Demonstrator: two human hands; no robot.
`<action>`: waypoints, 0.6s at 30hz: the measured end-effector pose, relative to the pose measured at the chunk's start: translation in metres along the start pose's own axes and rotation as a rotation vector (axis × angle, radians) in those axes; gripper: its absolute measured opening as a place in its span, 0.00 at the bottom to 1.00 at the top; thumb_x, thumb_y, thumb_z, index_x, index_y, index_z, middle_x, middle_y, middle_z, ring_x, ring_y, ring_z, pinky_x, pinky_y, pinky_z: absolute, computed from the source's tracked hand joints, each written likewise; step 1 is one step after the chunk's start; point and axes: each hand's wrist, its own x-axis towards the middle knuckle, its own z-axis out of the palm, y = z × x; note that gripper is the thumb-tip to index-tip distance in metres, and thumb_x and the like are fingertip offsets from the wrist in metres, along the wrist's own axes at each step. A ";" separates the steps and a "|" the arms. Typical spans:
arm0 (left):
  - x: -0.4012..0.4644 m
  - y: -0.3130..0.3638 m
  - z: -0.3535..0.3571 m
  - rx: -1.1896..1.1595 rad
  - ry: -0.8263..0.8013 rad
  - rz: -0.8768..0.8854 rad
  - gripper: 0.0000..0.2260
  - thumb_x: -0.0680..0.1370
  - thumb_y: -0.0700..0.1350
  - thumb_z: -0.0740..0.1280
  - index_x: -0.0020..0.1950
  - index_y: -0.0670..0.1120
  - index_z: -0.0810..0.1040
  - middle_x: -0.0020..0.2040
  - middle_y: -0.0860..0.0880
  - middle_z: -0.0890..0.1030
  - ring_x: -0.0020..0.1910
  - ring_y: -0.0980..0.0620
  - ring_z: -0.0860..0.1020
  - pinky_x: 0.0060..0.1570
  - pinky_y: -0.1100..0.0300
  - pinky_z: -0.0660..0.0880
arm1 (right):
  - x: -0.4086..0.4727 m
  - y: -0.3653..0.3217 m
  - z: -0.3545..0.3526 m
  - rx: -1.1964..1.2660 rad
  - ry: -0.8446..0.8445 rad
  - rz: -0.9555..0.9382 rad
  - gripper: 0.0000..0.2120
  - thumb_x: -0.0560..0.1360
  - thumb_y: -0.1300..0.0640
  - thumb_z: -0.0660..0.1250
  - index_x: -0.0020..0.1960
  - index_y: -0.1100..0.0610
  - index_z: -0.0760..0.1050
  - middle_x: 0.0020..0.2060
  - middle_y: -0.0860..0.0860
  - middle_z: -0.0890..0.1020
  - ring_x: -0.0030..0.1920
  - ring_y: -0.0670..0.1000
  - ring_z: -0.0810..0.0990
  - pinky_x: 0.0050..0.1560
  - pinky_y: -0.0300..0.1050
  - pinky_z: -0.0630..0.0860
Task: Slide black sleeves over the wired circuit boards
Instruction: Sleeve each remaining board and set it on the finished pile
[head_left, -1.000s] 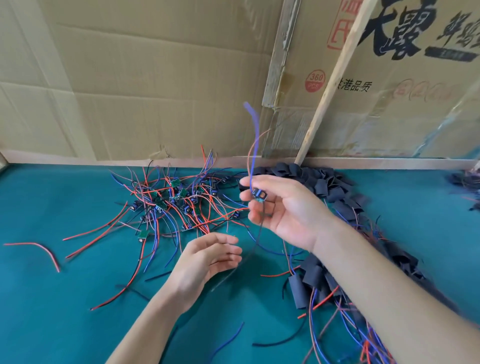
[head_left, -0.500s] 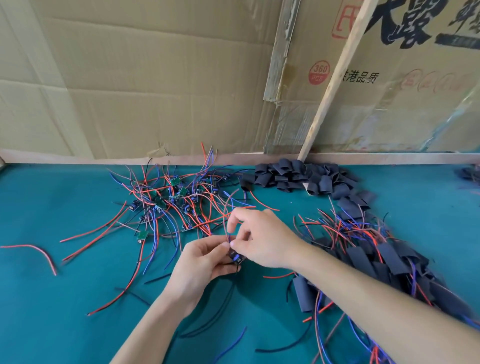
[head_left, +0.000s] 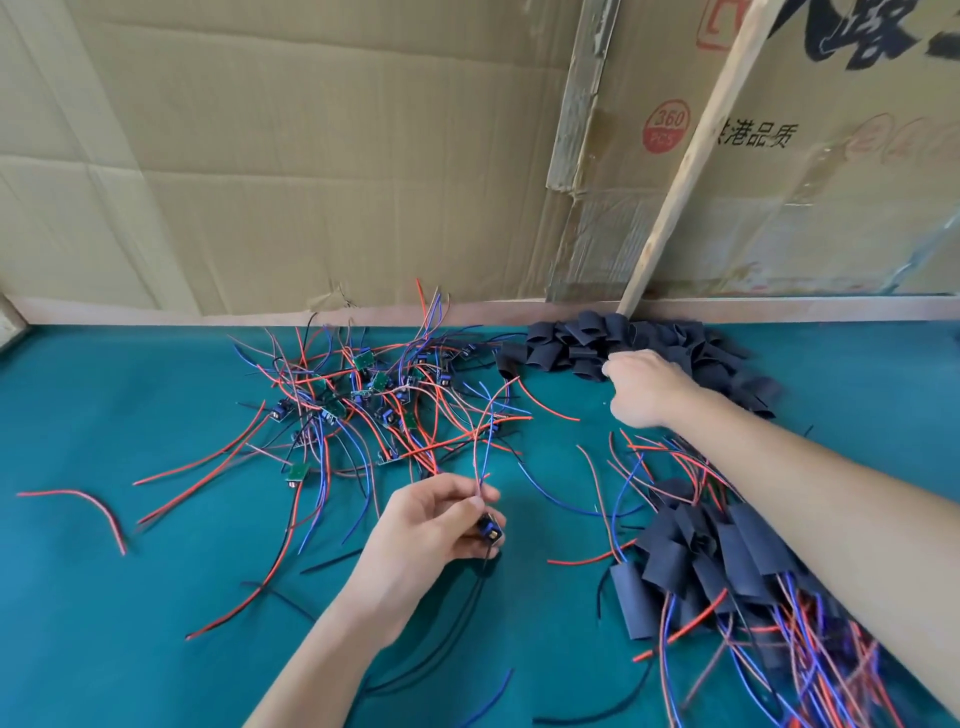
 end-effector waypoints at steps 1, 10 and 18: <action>0.000 0.000 0.000 0.004 -0.001 0.000 0.08 0.83 0.34 0.62 0.51 0.35 0.81 0.43 0.37 0.84 0.38 0.45 0.80 0.41 0.58 0.80 | -0.002 0.000 -0.002 0.024 -0.003 0.009 0.13 0.77 0.62 0.62 0.61 0.59 0.74 0.66 0.56 0.76 0.69 0.62 0.72 0.64 0.59 0.73; -0.001 0.000 0.005 -0.036 0.074 0.042 0.07 0.83 0.34 0.62 0.49 0.37 0.79 0.42 0.39 0.84 0.37 0.46 0.81 0.41 0.58 0.81 | -0.112 -0.063 -0.026 0.804 0.516 -0.101 0.04 0.66 0.55 0.71 0.34 0.49 0.84 0.30 0.42 0.83 0.34 0.43 0.82 0.37 0.38 0.75; -0.002 -0.002 0.006 0.136 0.148 0.125 0.11 0.77 0.27 0.57 0.43 0.36 0.77 0.37 0.43 0.79 0.36 0.49 0.75 0.37 0.61 0.77 | -0.164 -0.131 0.034 1.156 0.490 -0.183 0.19 0.68 0.63 0.76 0.52 0.46 0.74 0.34 0.45 0.84 0.32 0.46 0.82 0.39 0.43 0.80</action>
